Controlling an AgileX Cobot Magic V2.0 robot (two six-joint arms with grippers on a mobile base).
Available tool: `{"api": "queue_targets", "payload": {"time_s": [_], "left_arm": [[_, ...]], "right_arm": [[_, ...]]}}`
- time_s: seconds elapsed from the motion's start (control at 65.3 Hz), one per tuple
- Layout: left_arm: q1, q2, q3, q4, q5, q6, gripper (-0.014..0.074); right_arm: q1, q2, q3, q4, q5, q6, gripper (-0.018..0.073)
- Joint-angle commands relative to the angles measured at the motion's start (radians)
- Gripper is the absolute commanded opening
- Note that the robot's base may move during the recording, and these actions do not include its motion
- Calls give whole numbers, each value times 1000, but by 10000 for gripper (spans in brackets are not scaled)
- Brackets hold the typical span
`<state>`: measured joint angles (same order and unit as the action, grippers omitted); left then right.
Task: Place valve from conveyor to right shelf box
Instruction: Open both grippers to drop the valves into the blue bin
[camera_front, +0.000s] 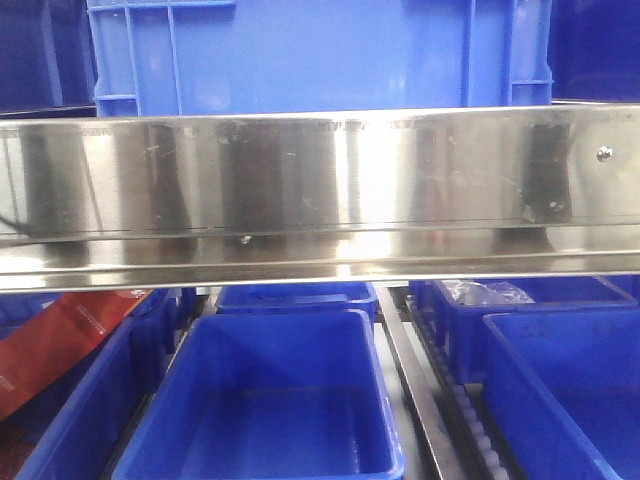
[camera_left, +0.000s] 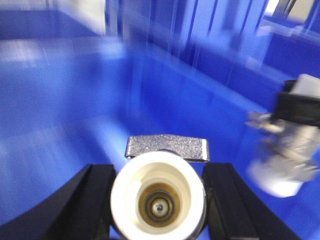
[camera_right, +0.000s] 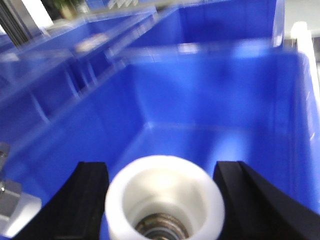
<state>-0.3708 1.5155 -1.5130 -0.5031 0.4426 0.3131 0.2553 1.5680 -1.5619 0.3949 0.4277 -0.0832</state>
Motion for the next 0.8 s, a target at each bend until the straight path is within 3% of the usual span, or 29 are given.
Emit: {"api": "queue_targets", "payload": {"time_s": [0.0, 0.107, 0.23, 0.413, 0.49, 0.627, 0.704, 0.78], "left_arm": [[-7, 14, -17, -44, -49, 2, -111], [-7, 40, -17, -44, -26, 2, -75], [-7, 54, -17, -44, -6, 2, 109], [-7, 54, -17, -44, -6, 2, 376], [-7, 54, -17, -44, -6, 2, 413], [-7, 52, -17, -44, -6, 2, 392], [-7, 43, -17, -44, -6, 2, 319], [-7, 36, -17, -44, -2, 2, 183]], "right_arm": [[1, 17, -22, 10, -71, -5, -91], [1, 38, -22, 10, -69, -5, 125], [1, 48, -22, 11, -67, -5, 310], [1, 50, -22, 11, -62, -5, 438], [1, 50, -22, 11, -55, -5, 441], [1, 41, -22, 11, -47, -5, 407], [1, 25, -22, 11, -38, -5, 293], [1, 15, -22, 11, -34, -5, 132]]}}
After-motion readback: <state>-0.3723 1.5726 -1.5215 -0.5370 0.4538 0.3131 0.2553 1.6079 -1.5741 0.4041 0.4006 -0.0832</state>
